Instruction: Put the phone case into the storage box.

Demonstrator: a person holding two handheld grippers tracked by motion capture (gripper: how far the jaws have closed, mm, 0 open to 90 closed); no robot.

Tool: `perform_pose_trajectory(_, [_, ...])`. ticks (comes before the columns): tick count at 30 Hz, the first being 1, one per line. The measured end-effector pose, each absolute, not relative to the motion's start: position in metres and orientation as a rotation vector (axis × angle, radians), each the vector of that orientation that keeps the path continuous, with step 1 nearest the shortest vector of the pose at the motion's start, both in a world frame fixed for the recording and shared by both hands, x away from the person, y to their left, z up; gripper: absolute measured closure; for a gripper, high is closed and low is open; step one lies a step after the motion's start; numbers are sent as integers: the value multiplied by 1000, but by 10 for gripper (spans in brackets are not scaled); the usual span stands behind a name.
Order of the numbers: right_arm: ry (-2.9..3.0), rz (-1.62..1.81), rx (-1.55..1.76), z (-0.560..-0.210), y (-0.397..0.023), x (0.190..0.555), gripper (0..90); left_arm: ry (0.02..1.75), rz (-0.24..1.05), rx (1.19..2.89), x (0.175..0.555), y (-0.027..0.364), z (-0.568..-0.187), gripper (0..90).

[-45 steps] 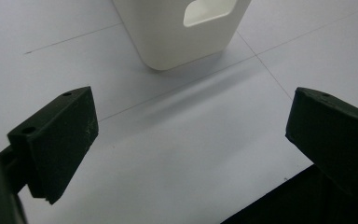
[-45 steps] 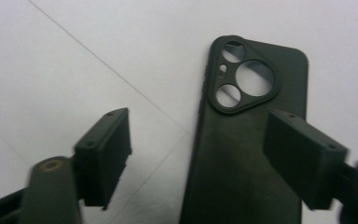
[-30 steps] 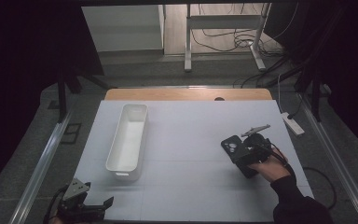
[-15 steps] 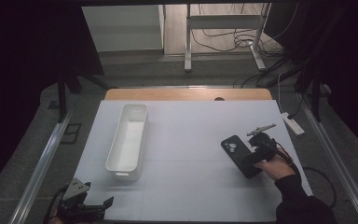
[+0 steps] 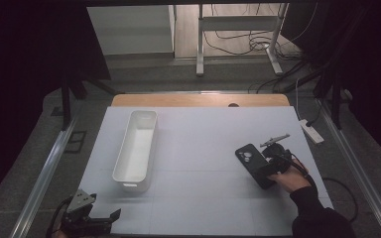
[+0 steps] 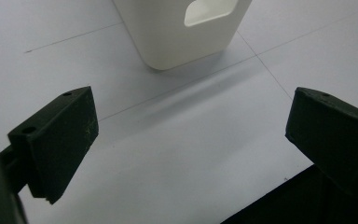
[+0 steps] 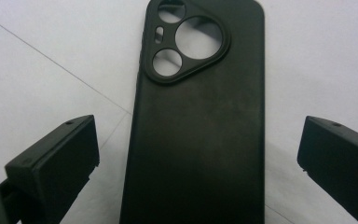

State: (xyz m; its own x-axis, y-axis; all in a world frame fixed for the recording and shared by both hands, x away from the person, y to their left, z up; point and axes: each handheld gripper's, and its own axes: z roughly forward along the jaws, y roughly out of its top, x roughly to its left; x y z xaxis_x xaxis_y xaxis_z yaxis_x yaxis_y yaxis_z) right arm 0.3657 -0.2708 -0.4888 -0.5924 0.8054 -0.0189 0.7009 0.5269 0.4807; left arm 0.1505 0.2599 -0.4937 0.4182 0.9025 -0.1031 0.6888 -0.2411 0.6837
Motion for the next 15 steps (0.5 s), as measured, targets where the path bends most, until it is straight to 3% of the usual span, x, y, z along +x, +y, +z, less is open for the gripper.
perform_pose_trajectory(15, [2551,562,1269,-512,-273,367,0,1340,409,2015,151,260,-494,28])
